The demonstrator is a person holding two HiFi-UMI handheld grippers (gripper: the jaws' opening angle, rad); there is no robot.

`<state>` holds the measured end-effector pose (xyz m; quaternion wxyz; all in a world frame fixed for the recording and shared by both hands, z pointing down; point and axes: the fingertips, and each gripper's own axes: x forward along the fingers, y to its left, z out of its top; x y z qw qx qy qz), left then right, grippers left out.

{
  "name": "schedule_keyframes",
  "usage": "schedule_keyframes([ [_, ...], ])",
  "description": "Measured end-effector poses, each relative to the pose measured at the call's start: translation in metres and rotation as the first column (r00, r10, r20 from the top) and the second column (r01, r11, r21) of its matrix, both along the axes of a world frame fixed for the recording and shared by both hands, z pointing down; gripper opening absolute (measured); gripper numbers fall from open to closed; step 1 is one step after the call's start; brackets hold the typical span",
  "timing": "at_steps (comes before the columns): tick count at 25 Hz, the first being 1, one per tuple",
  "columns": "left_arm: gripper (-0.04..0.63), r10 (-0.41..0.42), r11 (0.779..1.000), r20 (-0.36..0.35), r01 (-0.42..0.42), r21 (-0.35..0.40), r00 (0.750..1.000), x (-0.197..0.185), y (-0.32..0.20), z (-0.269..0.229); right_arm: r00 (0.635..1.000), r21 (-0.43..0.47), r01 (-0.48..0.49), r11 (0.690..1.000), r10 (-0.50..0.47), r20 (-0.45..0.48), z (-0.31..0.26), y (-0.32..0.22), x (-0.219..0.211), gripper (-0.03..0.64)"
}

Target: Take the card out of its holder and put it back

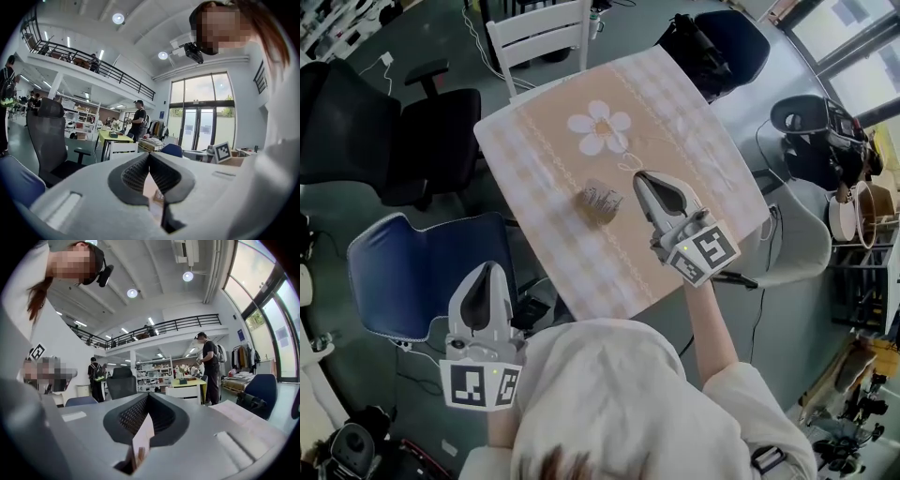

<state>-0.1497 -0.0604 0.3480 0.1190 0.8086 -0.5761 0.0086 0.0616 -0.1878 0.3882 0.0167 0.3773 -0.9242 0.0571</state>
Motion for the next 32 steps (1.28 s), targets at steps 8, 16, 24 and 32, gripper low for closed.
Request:
schedule_keyframes([
  [8, 0.0, 0.06, 0.997, 0.004, -0.06, 0.039, 0.998, 0.009, 0.003, -0.008, 0.979, -0.052, -0.177, 0.983, 0.182, 0.093, -0.054, 0.047, 0.036, -0.003],
  [16, 0.0, 0.146, 0.986, 0.001, -0.145, 0.077, 0.989, 0.027, 0.007, -0.022, 0.945, -0.026, -0.3, 0.953, 0.301, 0.124, -0.084, 0.105, 0.07, -0.003],
  [24, 0.0, 0.218, 0.973, -0.015, -0.216, 0.085, 0.976, 0.044, 0.018, -0.026, 0.904, -0.085, -0.399, 0.913, 0.407, 0.132, -0.067, 0.15, 0.082, -0.003],
  [32, 0.0, 0.268, 0.961, -0.034, -0.264, 0.082, 0.963, 0.054, 0.032, -0.023, 0.906, -0.067, -0.416, 0.907, 0.42, 0.047, -0.054, 0.18, 0.069, -0.003],
])
